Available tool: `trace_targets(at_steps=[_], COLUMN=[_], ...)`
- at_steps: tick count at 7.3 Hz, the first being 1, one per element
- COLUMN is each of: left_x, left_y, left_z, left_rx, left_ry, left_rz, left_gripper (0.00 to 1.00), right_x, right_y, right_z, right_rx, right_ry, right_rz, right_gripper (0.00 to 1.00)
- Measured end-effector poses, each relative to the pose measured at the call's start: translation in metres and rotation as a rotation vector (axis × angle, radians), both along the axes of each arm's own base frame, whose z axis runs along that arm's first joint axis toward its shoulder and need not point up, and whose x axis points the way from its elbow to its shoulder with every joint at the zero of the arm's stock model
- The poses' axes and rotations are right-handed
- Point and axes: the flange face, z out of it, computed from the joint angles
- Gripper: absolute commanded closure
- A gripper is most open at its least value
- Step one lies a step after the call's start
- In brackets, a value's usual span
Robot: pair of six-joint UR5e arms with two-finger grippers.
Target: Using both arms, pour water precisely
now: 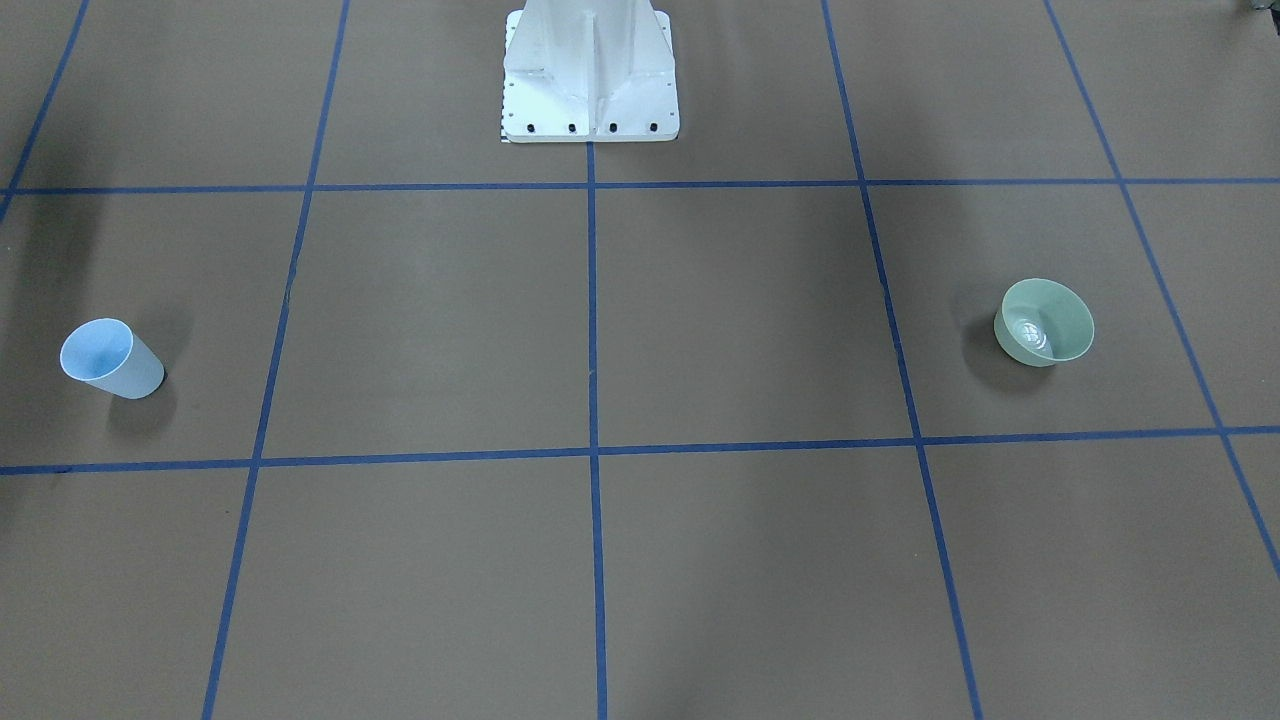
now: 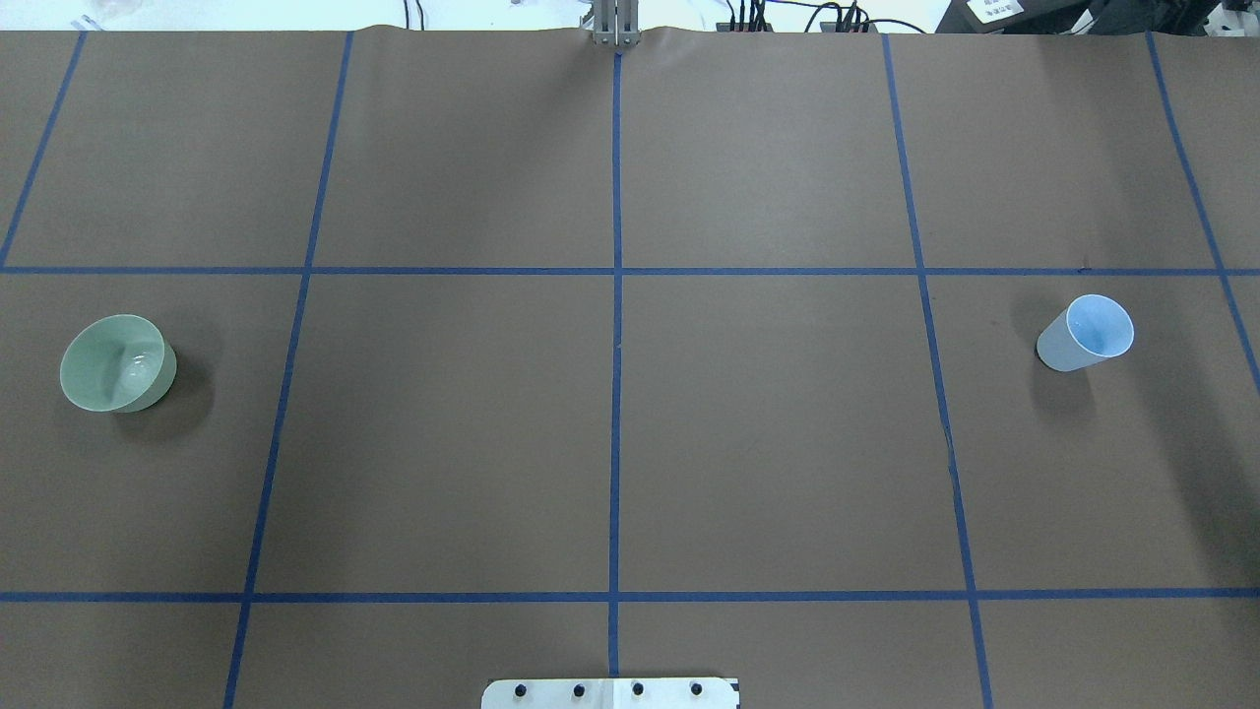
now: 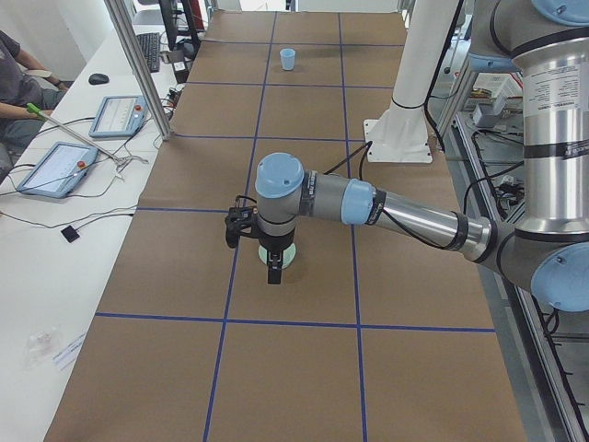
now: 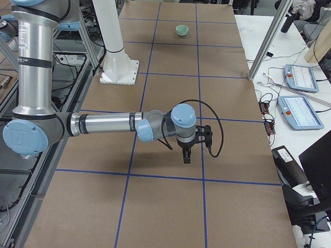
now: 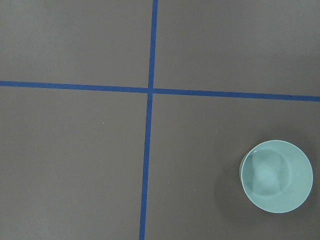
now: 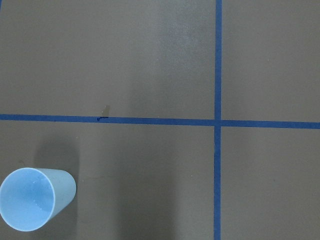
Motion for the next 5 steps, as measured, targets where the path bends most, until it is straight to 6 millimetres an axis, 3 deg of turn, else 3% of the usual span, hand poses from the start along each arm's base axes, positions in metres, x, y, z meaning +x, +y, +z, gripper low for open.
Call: trace_targets(at_steps=[2, 3, 5], left_x=[0.006, 0.025, 0.09], left_y=[0.0, -0.003, -0.011], left_z=[-0.002, -0.004, -0.003], left_rx=[0.001, 0.001, -0.018], left_ry=[0.033, 0.038, 0.024], left_rz=[0.013, 0.047, 0.128], left_gripper=[0.0, 0.0, 0.0], right_x=[-0.003, -0.003, -0.004], right_y=[0.005, 0.013, 0.019], right_z=[-0.019, -0.018, -0.016], right_rx=[-0.035, -0.047, -0.052], right_ry=[0.004, 0.006, 0.005], right_rz=[-0.008, -0.011, -0.013], right_gripper=[0.0, 0.0, 0.0])
